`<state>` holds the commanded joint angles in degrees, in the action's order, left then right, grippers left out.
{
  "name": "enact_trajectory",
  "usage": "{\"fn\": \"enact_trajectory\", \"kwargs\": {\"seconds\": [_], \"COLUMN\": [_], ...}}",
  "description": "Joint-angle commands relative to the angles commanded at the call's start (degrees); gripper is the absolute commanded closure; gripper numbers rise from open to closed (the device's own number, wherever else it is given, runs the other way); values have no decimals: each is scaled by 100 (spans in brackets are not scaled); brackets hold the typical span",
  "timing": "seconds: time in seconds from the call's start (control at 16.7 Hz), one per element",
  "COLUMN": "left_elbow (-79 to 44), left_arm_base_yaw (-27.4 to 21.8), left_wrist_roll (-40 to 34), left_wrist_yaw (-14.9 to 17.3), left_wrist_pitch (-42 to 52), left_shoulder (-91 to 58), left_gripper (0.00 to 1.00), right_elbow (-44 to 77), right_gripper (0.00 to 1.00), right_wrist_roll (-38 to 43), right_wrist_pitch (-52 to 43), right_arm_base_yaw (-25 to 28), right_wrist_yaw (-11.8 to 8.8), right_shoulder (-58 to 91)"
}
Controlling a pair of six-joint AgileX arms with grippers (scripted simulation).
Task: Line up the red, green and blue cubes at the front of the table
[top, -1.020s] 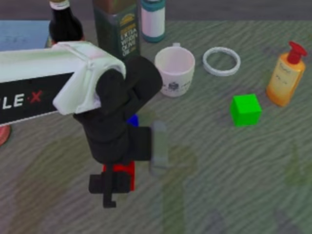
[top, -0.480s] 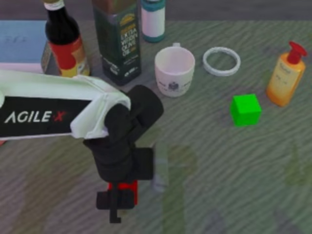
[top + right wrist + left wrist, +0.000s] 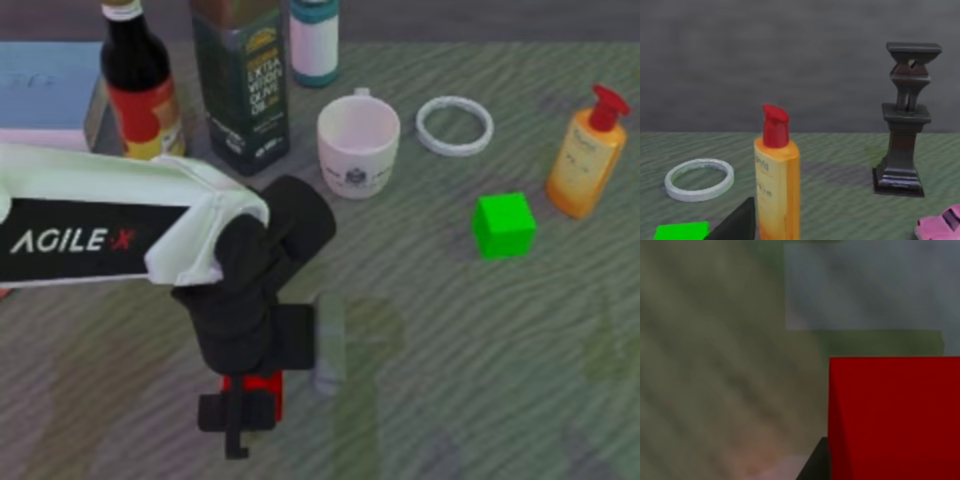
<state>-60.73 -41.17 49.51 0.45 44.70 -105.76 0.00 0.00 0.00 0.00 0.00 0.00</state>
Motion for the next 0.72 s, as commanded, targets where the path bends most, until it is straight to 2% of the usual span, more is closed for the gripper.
{"fn": "enact_trajectory", "kwargs": {"seconds": [0.42,0.72], "left_elbow": [0,0], "left_arm_base_yaw": [0,0], "left_wrist_roll": [0,0], "left_wrist_yaw": [0,0], "left_wrist_pitch": [0,0], "left_shoulder": [0,0], "left_gripper": [2,0], "right_elbow": [0,0], "right_gripper": [0,0], "right_wrist_roll": [0,0], "right_wrist_pitch": [0,0], "right_arm_base_yaw": [0,0], "right_wrist_yaw": [0,0], "right_shoulder": [0,0]}}
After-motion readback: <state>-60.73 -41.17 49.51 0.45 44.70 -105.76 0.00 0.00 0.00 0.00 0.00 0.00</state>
